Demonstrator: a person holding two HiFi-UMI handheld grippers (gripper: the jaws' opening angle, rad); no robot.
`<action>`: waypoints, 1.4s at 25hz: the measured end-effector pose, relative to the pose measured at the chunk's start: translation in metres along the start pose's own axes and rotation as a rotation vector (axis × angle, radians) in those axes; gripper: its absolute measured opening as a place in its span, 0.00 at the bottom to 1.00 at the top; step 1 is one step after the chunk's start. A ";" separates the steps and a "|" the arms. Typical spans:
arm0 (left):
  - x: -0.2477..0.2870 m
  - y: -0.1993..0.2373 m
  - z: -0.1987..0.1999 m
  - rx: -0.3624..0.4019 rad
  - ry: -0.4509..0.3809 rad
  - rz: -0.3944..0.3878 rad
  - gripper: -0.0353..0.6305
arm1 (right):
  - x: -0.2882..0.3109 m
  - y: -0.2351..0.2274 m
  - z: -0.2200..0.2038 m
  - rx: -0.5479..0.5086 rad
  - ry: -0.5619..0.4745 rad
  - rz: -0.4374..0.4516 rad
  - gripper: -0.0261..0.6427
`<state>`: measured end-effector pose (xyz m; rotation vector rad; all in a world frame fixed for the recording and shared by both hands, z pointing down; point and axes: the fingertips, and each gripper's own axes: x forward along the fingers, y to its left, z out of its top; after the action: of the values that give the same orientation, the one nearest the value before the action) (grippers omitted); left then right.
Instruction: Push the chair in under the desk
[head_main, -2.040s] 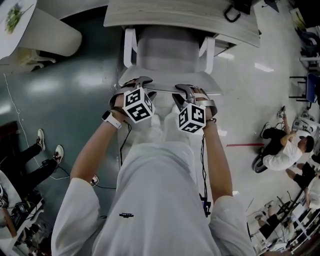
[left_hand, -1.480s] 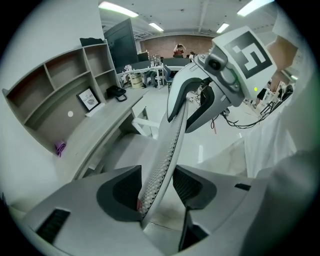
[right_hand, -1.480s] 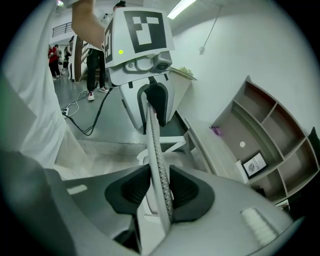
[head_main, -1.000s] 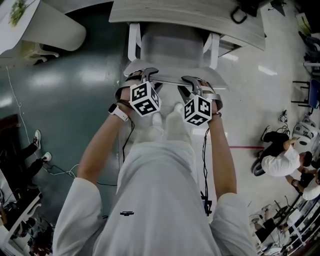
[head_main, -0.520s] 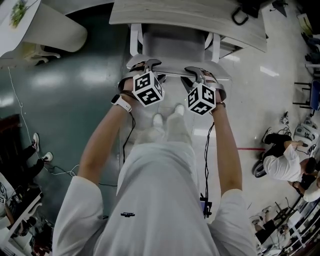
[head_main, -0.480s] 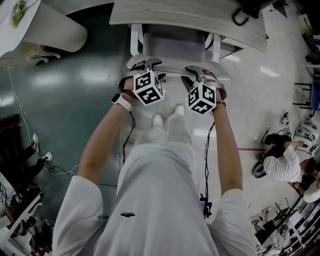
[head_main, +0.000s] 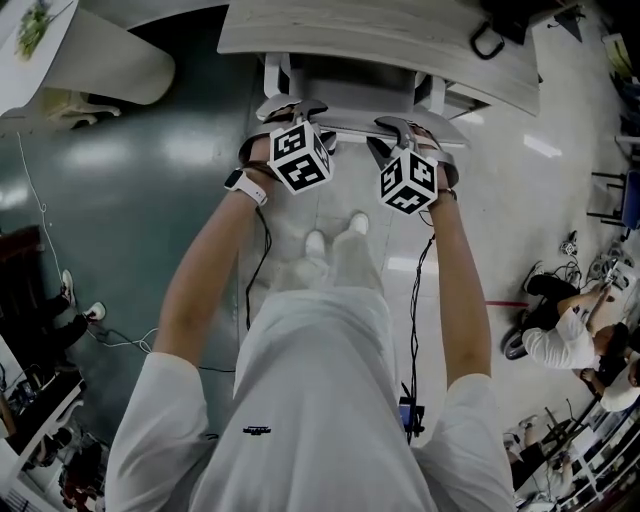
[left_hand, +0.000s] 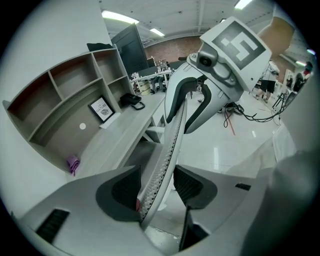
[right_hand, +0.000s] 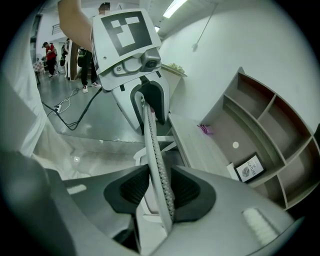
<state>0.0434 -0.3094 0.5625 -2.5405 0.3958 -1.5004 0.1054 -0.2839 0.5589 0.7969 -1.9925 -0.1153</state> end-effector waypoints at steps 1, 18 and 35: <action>0.002 0.005 0.001 0.000 -0.001 0.003 0.37 | 0.002 -0.005 0.000 -0.002 0.000 -0.002 0.26; 0.037 0.079 0.023 -0.001 -0.006 0.028 0.37 | 0.040 -0.080 0.000 -0.012 0.002 -0.024 0.26; 0.033 0.084 0.026 0.007 -0.032 0.077 0.40 | 0.041 -0.082 0.003 -0.048 -0.022 -0.094 0.28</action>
<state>0.0698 -0.3989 0.5546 -2.5100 0.4777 -1.4294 0.1291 -0.3729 0.5560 0.8618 -1.9658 -0.2269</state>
